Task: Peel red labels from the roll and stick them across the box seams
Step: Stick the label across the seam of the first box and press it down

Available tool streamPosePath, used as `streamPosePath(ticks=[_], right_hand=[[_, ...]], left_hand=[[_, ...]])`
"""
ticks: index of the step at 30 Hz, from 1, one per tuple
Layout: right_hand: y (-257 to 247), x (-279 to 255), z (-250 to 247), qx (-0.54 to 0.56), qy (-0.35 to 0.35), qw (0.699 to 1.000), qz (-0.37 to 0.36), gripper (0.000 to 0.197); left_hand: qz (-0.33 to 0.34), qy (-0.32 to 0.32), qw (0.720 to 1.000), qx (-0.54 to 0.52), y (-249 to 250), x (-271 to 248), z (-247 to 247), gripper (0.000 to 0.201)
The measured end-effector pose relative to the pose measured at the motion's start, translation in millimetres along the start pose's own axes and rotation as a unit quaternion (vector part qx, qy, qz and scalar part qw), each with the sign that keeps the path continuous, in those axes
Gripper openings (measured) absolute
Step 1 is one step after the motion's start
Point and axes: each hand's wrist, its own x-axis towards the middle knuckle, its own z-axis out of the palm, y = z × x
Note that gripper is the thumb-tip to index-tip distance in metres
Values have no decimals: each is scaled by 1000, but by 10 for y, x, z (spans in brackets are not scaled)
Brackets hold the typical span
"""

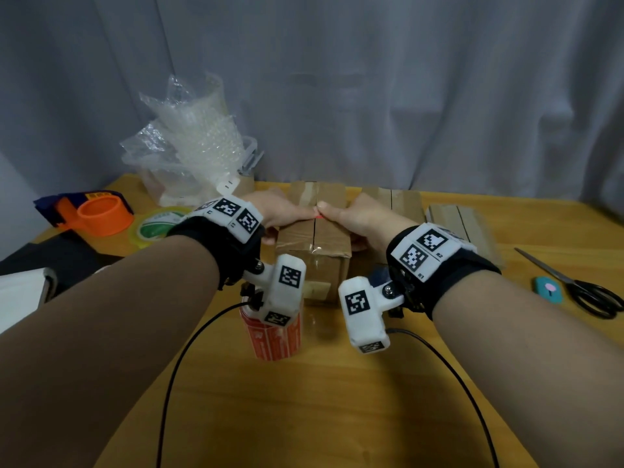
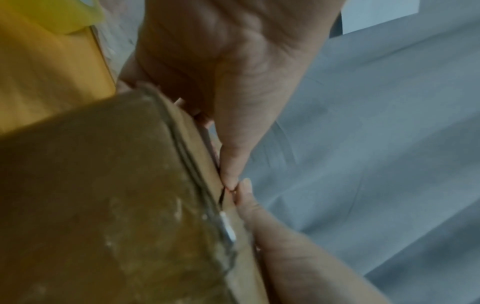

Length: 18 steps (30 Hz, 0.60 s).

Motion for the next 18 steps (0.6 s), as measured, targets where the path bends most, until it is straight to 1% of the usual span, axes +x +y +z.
streamPosePath(ticks=[4,8,14,18], right_hand=[[29,6,-7,6,-7,1000,8,47],[34,-2,-20,13,-7,1000,7,42],[64,-43,-92,36,-22,999,4,25],[90,-67,-107,50,-24,998,10,28]], left_hand=[[12,13,1000,-12,-33,-11,17,45],[28,13,999,-28,-73,-28,9,46],[42,4,993,-107,-192,-56,-60,25],[36,12,987,-154,-253,-88,-77,13]])
